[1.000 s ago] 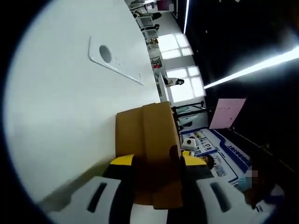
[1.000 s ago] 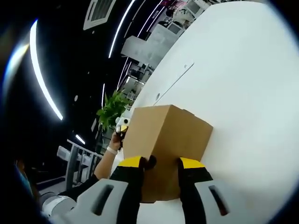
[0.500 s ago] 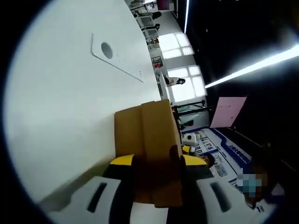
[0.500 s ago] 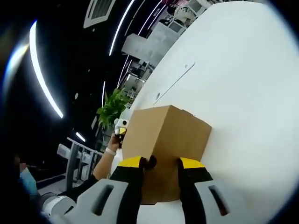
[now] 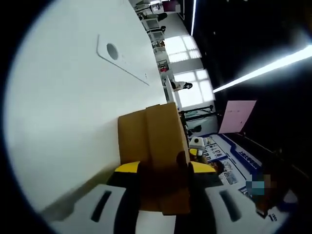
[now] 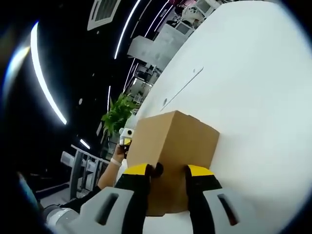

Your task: Operate the shoe box by opening the lid, removing the specified soft item, and placing it in the target area until the item is outside and the box remains undamaged.

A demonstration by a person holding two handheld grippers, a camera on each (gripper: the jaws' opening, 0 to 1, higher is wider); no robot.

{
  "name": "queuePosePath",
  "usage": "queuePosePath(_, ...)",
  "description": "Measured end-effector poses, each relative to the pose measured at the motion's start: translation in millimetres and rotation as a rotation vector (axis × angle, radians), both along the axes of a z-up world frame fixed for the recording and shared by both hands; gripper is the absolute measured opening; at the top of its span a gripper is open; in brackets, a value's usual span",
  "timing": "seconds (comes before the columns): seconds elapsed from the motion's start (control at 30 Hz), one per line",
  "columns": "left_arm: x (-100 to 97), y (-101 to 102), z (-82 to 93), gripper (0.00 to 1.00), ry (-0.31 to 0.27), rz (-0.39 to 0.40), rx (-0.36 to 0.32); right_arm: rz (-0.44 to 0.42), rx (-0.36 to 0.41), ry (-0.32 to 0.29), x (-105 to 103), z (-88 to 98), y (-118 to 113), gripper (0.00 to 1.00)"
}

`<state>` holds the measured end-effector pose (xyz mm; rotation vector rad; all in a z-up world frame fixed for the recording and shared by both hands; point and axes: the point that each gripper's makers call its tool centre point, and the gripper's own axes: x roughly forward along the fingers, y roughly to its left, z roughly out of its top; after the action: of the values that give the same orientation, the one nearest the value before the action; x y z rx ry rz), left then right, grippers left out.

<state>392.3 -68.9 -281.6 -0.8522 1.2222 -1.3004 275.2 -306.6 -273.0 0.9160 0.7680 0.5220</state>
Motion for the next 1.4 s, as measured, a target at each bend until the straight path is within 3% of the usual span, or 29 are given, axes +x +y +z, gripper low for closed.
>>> queuePosePath(1.4, -34.2, 10, -0.1, 0.38, -0.016, 0.088, 0.007, 0.064, -0.009, -0.017, 20, -2.8, -13, 0.29)
